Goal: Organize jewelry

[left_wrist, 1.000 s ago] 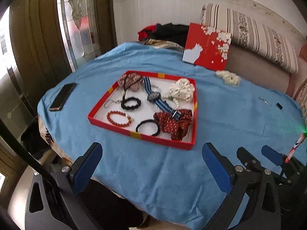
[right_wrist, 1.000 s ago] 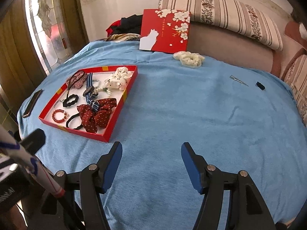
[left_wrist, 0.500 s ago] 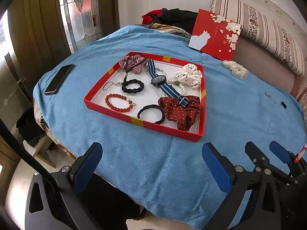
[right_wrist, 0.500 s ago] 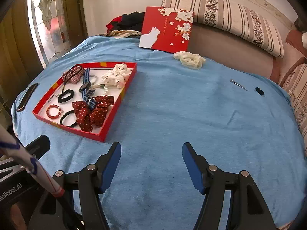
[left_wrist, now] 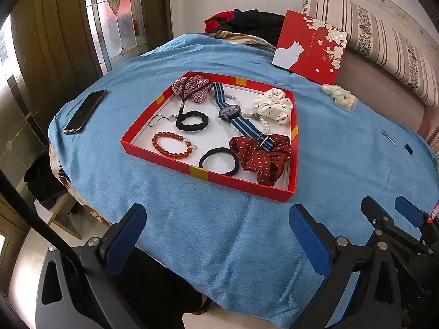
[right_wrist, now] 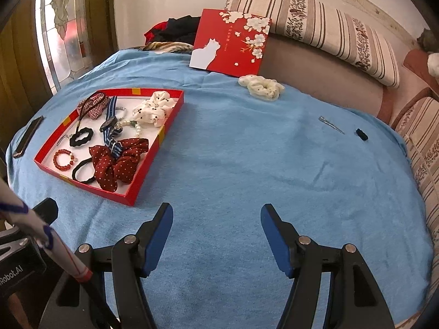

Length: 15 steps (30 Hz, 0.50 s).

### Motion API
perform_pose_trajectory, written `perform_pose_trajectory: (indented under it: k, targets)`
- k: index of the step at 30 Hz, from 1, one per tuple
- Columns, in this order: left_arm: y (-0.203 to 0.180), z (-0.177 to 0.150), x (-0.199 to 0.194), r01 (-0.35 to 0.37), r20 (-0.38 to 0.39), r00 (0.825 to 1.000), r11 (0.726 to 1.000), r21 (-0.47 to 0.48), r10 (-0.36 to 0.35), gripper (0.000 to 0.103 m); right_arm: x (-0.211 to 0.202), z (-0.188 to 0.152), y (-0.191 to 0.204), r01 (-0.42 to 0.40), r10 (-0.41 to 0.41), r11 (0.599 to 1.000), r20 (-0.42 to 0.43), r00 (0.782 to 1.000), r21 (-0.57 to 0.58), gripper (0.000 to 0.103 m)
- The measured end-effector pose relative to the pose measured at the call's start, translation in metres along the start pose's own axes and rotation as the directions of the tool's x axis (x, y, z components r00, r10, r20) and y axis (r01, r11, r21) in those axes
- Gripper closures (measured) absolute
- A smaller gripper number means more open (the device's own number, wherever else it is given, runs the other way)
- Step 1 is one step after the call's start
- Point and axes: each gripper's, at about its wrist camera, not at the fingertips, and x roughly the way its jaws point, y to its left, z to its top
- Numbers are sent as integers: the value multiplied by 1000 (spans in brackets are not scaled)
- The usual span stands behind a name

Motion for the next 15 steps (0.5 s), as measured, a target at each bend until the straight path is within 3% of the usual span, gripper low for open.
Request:
perform_pose_trajectory:
  k: [15]
  targets:
    - [18, 7, 2, -49, 3, 999, 998, -36, 49, 0, -1, -3, 10, -23, 23, 999, 6, 1000, -49, 28]
